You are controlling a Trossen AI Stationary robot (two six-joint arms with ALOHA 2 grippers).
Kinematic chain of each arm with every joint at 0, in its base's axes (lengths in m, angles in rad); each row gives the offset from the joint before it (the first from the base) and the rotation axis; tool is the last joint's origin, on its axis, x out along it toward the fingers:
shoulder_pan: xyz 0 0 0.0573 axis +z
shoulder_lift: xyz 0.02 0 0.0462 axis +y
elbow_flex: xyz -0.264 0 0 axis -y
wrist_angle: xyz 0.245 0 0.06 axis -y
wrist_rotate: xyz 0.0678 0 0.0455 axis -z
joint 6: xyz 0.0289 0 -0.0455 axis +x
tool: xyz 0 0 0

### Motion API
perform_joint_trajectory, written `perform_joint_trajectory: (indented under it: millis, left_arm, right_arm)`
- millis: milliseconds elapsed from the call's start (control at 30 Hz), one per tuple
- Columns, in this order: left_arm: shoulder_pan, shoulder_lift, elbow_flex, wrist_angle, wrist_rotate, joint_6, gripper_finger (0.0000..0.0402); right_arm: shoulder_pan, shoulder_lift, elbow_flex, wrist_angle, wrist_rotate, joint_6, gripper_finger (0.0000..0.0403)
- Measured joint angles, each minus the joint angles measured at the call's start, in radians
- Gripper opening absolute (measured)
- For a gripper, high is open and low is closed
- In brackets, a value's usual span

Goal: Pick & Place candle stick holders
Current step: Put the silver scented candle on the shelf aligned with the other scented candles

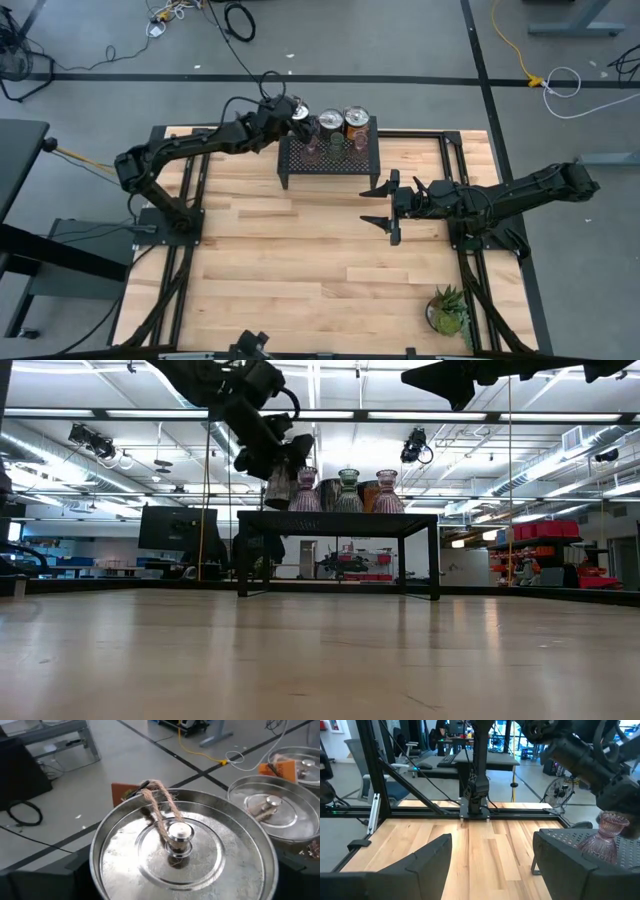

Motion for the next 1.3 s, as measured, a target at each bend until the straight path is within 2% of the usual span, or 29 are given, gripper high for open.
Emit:
perform_joint_trajectory:
  millis: [267,1133,1300]
  left_arm:
    - [0.013,0.038,0.001,0.052,0.032,0.002,0.036]
    - [0.049,0.049,0.003,0.024,0.074,0.009,0.036]
    - [0.059,0.051,0.001,0.0,0.108,0.009,0.036]
  right_arm:
    - [0.0,0.0,0.0,0.0,0.0,0.0,0.0279]
    - [0.0,0.0,0.0,0.0,0.0,0.0,0.0279]
    - [0.0,0.0,0.0,0.0,0.0,0.0,0.0279]
